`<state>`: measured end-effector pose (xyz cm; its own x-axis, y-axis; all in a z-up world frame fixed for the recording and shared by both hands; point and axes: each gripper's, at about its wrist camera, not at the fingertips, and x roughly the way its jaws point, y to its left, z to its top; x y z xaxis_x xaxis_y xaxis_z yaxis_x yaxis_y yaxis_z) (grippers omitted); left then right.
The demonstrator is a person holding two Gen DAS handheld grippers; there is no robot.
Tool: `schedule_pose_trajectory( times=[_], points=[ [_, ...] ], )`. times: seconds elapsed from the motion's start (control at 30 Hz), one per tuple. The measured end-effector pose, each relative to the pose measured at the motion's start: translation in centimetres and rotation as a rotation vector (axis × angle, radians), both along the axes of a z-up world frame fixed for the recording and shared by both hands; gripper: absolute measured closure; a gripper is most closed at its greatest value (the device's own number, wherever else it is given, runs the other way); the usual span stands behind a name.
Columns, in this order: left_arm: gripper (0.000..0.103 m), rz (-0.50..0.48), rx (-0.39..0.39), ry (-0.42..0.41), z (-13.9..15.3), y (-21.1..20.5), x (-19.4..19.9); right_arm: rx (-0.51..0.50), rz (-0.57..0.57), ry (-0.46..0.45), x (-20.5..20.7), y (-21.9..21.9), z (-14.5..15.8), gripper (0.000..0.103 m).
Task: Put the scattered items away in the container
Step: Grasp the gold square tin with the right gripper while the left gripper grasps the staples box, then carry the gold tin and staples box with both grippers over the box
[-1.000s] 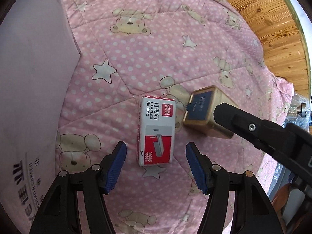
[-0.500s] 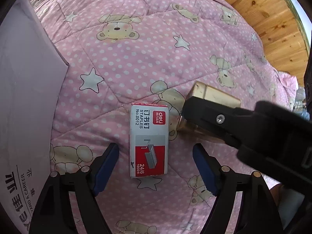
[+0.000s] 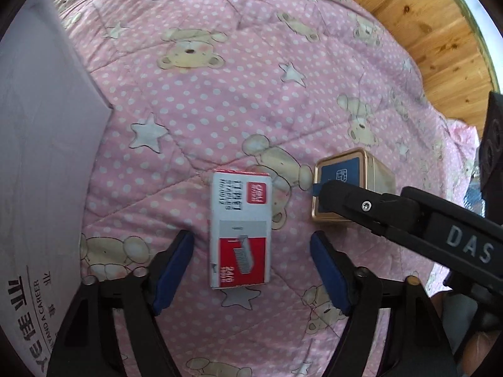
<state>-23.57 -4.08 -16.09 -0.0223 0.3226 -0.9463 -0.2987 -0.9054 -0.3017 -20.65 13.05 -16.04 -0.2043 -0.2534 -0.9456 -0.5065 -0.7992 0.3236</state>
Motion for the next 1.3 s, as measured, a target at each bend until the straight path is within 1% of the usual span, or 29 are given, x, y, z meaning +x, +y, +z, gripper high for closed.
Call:
schedule_pose_trajectory(
  times=[0.03,0.07,0.1,0.13,0.2,0.3,0.43,0.47,0.5,0.53,0.7,0.93,1.1,1.13,1.3],
  points=[
    [0.049,0.007,-0.008,0.009,0.0,-0.4,0.1,0.001,0.002,0.002,0.0,0.0,0.0,0.037],
    [0.055,0.011,-0.018,0.017,0.0,-0.7,0.0,0.001,0.005,0.004,0.0,-0.1,0.0,0.042],
    [0.063,0.015,-0.023,0.023,0.0,-1.1,0.0,0.002,0.007,0.005,-0.1,-0.1,0.1,0.044],
    [0.063,0.023,-0.006,0.015,0.0,-1.5,-0.1,0.003,0.01,0.007,-0.1,-0.2,0.1,0.045],
    [0.063,0.033,0.001,-0.002,0.2,-1.6,-0.5,0.004,0.012,0.01,-0.1,-0.2,0.1,0.045],
    [0.063,0.022,-0.004,-0.013,0.2,-1.2,-0.7,0.001,0.003,0.01,0.0,-0.2,0.0,0.044],
    [0.059,-0.014,-0.066,0.039,0.2,0.5,-0.1,0.004,0.013,0.01,-0.1,-0.4,-0.1,0.043],
    [0.059,-0.018,-0.067,0.041,0.3,0.6,-0.1,0.008,0.019,0.01,-0.1,-0.5,0.0,0.043],
    [0.062,-0.022,-0.068,0.043,0.4,0.6,-0.1,0.01,0.022,0.011,-0.2,-0.7,0.0,0.044],
    [0.063,-0.026,-0.068,0.045,0.4,0.7,-0.1,0.009,0.021,0.014,-0.3,-0.9,0.1,0.045],
    [0.063,-0.044,-0.071,0.056,0.9,0.9,0.0,0.009,0.017,0.032,0.0,-0.8,0.8,0.048],
    [0.063,-0.053,-0.051,0.086,2.8,0.8,0.6,0.018,0.02,0.05,1.2,-0.8,2.4,0.049],
    [0.063,-0.061,-0.033,0.102,4.6,-0.3,2.8,0.022,0.02,0.069,2.9,-1.0,3.8,0.049],
    [0.063,-0.061,-0.032,0.106,5.1,-1.0,3.3,0.025,0.022,0.074,3.4,-1.0,4.2,0.049],
    [0.063,-0.063,-0.013,0.107,6.3,-1.2,4.5,0.034,0.029,0.087,5.4,-1.5,5.7,0.049]
  ],
)
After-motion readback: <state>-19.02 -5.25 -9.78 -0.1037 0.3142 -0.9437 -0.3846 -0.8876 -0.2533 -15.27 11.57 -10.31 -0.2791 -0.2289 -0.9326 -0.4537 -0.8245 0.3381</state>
